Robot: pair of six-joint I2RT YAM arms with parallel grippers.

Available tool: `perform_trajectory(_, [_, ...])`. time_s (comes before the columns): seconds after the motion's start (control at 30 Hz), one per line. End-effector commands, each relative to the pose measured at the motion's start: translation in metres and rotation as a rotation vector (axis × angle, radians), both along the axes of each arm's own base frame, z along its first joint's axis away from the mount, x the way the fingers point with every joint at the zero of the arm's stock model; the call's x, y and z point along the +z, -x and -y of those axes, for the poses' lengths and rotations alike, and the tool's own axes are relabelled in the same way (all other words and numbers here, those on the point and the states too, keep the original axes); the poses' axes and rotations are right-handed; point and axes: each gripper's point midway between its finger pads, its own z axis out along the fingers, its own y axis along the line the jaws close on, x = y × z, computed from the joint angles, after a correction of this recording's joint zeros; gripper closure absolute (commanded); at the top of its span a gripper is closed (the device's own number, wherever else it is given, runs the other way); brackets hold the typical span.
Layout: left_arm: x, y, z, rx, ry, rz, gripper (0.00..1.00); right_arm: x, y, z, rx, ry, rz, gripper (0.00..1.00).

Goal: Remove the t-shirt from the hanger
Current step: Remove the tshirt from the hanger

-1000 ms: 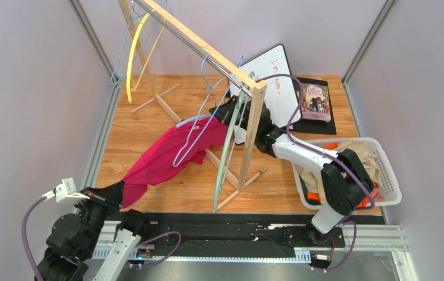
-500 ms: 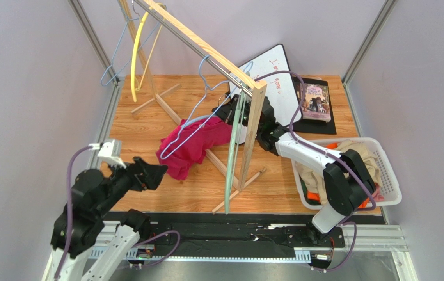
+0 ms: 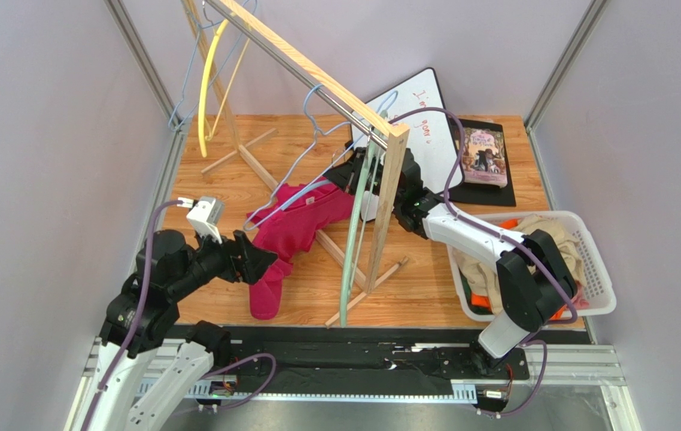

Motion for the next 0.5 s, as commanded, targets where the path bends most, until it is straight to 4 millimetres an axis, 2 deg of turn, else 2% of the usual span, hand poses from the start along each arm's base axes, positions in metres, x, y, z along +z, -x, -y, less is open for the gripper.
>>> perform_trajectory(0.0, [-0.011, 0.005, 0.004, -0.018, 0.029, -0.017, 0.15, 0.049, -0.003, -0.009, 0.024, -0.111, 0.088, 1.0])
perform_trajectory(0.07, [-0.021, 0.003, 0.002, 0.013, 0.024, -0.057, 0.18, 0.051, -0.004, -0.008, 0.022, -0.121, 0.084, 1.0])
perform_trajectory(0.17, [-0.026, -0.006, -0.009, 0.11, 0.004, -0.094, 0.42, 0.054, -0.003, -0.01, 0.025, -0.132, 0.081, 1.0])
perform_trajectory(0.2, [-0.027, -0.009, -0.012, 0.135, 0.0, -0.107, 0.56, 0.055, -0.004, -0.009, 0.022, -0.136, 0.082, 1.0])
perform_trajectory(0.27, [-0.033, -0.014, -0.015, 0.17, -0.015, -0.149, 0.61, 0.058, -0.004, -0.01, 0.023, -0.147, 0.079, 1.0])
perform_trajectory(0.3, [-0.036, -0.015, -0.016, 0.184, -0.024, -0.166, 0.73, 0.059, -0.004, -0.011, 0.028, -0.149, 0.082, 1.0])
perform_trajectory(0.37, [-0.037, -0.017, -0.023, 0.231, -0.036, -0.179, 0.89, 0.061, -0.006, -0.012, 0.027, -0.153, 0.082, 1.0])
perform_trajectory(0.4, [-0.034, -0.016, -0.026, 0.245, -0.035, -0.173, 1.0, 0.061, -0.007, -0.01, 0.023, -0.154, 0.079, 1.0])
perform_trajectory(0.47, [-0.03, -0.012, -0.036, 0.292, -0.035, -0.155, 1.0, 0.06, -0.008, -0.008, 0.016, -0.156, 0.074, 1.0])
